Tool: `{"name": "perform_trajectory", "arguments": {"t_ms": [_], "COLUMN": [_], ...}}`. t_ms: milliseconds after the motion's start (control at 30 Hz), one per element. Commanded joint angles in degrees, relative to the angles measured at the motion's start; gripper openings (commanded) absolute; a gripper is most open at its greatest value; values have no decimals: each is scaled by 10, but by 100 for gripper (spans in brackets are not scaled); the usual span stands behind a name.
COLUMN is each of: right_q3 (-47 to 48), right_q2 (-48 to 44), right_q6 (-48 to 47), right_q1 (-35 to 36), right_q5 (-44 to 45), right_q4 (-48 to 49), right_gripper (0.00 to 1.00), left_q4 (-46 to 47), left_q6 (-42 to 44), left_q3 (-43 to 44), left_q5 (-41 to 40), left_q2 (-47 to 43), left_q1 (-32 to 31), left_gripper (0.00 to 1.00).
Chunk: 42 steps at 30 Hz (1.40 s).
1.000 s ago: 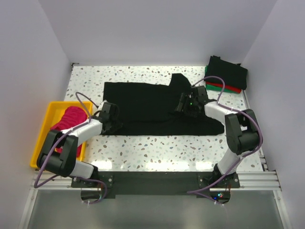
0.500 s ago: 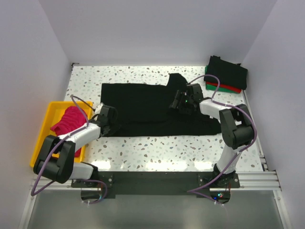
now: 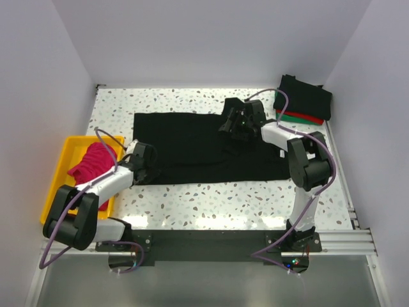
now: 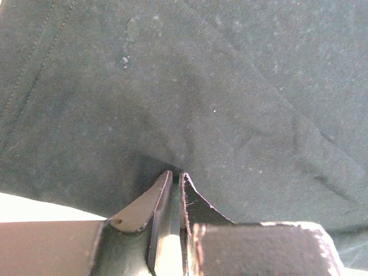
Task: Fold and stack the t-shirts
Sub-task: Fold the tshirt
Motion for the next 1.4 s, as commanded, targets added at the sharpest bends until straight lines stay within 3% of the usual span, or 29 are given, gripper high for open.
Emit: {"name": "perform_trajectory", "arguments": {"t_ms": [0,167,333,867,1367], "right_q3": [19,-59,-167,-243,-222], "right_q2": [-34,-128,-193,-154,-123], "right_q6": [-4,-9,26,108,119], "right_q1": [3,3,3,6,6], "right_q5": [15,85,77,6,6], "right_q4": [-14,-43,-1,124,157], "right_gripper": [74,74,77,80,79], "left_q4": [-19,-20,-18,-24,-26], "left_q6": [19,23,22,24,30], "left_q3": [4,7,6,13,12], "left_q5": [-16,-12,-6,-4,-3], "left_q2": [-17,-17,-22,-38,-41], "left_q1": [7,7,7,8,15], "left_gripper": [14,15,15,15,15]}}
